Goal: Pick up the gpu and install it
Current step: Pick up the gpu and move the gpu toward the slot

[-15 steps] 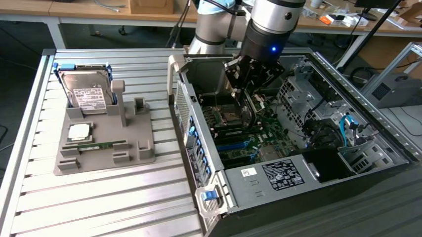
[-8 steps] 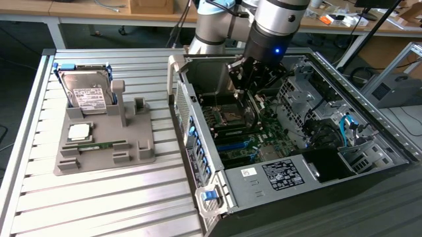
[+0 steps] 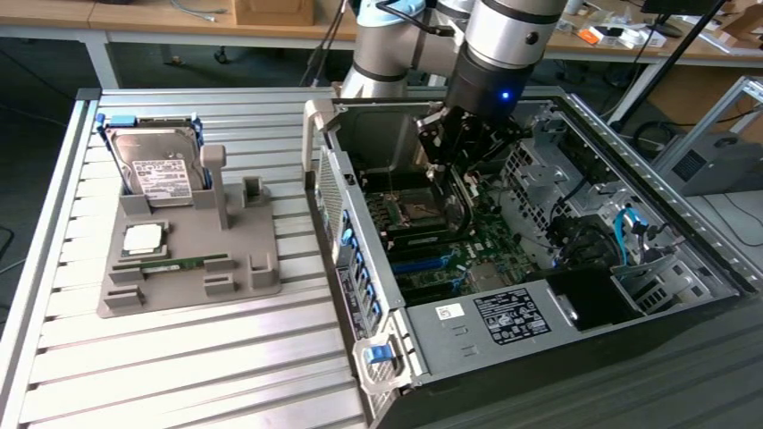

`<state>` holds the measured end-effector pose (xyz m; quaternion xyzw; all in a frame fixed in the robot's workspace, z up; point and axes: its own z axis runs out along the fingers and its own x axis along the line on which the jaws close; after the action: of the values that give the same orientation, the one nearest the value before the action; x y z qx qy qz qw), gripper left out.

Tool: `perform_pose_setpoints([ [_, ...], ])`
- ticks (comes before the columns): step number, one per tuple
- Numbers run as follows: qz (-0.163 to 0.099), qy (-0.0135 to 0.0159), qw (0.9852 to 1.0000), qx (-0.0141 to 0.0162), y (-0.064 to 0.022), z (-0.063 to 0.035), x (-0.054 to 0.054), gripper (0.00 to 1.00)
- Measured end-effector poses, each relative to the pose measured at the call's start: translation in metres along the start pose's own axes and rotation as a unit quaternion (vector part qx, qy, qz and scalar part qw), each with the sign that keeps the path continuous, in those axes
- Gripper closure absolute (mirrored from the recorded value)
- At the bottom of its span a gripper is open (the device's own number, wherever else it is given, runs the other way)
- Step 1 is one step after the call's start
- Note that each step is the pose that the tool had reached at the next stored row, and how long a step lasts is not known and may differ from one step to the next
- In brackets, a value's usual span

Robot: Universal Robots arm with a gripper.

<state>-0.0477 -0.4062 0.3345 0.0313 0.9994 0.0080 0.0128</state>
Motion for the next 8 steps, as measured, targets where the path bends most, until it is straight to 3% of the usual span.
perform_pose_setpoints([
  [8,-0.001,-0.0001,1.0000,0.0007,0.0002,0.0036,-0.0048,0.73],
])
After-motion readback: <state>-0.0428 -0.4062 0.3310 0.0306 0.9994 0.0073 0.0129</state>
